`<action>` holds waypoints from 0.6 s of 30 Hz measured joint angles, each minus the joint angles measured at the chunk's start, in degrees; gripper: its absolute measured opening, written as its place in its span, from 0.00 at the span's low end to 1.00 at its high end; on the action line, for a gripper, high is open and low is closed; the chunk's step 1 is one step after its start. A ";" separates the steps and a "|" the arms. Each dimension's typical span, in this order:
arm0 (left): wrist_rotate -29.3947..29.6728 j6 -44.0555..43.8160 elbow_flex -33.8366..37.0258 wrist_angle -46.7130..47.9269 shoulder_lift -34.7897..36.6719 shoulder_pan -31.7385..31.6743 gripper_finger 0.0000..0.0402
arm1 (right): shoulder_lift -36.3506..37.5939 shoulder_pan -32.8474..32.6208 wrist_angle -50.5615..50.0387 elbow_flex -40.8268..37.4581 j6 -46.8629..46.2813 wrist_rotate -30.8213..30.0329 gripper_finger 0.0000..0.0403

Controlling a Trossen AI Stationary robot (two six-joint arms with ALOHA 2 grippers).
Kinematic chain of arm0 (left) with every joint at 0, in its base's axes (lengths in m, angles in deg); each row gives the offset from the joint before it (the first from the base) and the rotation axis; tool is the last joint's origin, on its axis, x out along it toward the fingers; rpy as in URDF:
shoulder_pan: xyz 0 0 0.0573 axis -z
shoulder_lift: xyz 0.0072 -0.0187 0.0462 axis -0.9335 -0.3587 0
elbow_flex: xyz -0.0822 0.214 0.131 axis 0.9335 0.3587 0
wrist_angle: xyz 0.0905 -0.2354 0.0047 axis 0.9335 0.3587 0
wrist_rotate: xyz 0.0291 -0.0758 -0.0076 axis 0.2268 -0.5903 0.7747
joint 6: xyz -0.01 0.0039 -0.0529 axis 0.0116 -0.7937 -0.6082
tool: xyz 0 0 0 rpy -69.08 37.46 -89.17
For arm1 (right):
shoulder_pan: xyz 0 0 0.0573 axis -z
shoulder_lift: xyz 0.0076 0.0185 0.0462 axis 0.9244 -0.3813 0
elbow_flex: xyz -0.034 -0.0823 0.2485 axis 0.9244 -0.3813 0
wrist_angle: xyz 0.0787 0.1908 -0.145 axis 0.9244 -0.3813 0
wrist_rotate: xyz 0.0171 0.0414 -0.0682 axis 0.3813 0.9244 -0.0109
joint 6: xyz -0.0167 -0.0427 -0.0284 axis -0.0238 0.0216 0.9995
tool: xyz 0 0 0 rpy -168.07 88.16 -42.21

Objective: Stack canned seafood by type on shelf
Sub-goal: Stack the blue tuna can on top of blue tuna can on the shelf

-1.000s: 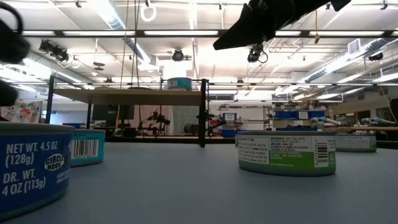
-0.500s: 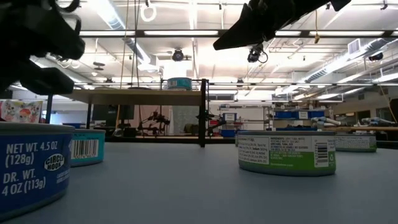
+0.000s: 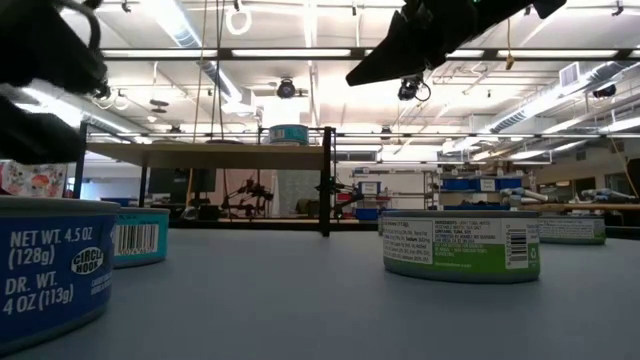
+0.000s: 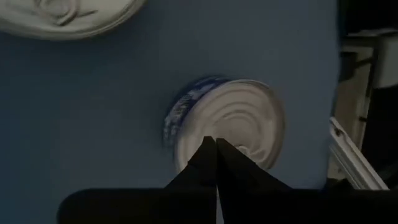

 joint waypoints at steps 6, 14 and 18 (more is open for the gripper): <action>0.58 -0.56 -0.12 0.84 -3.26 0.49 0.00 | 0.00 -0.02 -0.07 0.00 0.01 -0.01 0.01; 9.63 -2.17 -1.22 4.76 -2.39 0.19 0.00 | 0.00 -0.02 -0.01 0.00 0.02 -0.02 0.01; 16.26 -1.99 -2.22 6.83 -2.40 -0.19 0.00 | 0.00 -0.02 0.06 0.00 0.02 -0.04 0.01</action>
